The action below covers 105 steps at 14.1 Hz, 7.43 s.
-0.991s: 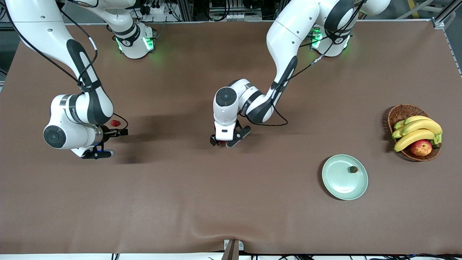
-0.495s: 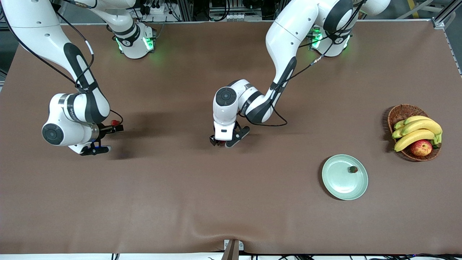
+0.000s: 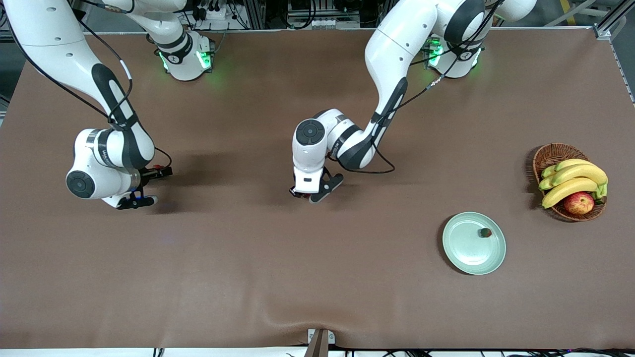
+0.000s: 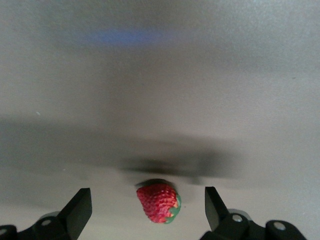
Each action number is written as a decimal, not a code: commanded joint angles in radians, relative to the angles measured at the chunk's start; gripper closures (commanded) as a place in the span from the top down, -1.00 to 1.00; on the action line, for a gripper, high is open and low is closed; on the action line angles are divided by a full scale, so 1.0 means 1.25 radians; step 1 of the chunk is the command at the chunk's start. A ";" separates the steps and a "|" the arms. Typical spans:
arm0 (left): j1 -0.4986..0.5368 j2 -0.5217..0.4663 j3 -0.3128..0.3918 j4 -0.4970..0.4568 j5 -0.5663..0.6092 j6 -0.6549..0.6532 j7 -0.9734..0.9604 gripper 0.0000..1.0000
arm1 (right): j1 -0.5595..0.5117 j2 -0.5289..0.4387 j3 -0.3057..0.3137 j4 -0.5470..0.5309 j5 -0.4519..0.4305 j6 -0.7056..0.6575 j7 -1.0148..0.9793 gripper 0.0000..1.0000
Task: Collect all strawberries into plate
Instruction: 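Grasp the strawberry with the left gripper while the right gripper reaches another, then lower the strawberry onto the green plate and open the left gripper, then carry the third strawberry mid-table with the right gripper and release it, then grasp the third strawberry with the left gripper while the right arm retracts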
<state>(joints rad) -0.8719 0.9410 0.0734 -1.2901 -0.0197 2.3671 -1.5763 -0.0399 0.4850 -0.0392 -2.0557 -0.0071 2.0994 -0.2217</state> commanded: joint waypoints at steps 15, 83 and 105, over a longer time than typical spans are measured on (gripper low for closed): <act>0.486 -0.104 0.052 -0.029 0.096 -0.258 0.138 -1.00 | -0.009 0.006 -0.009 -0.012 -0.024 -0.002 -0.044 -0.41; -0.212 0.112 0.198 0.058 0.136 0.226 0.253 1.00 | -0.004 -0.382 -0.058 0.492 0.013 -0.616 0.019 1.00; -0.219 0.079 0.201 0.048 0.176 0.190 0.201 -1.00 | -0.004 -0.375 -0.056 0.530 0.039 -0.695 0.060 1.00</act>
<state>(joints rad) -1.1509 1.0762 0.3160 -1.2340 0.2298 2.6367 -1.3121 -0.0365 0.0173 -0.1141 -1.4222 0.0301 1.2445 -0.1659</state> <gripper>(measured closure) 0.696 0.000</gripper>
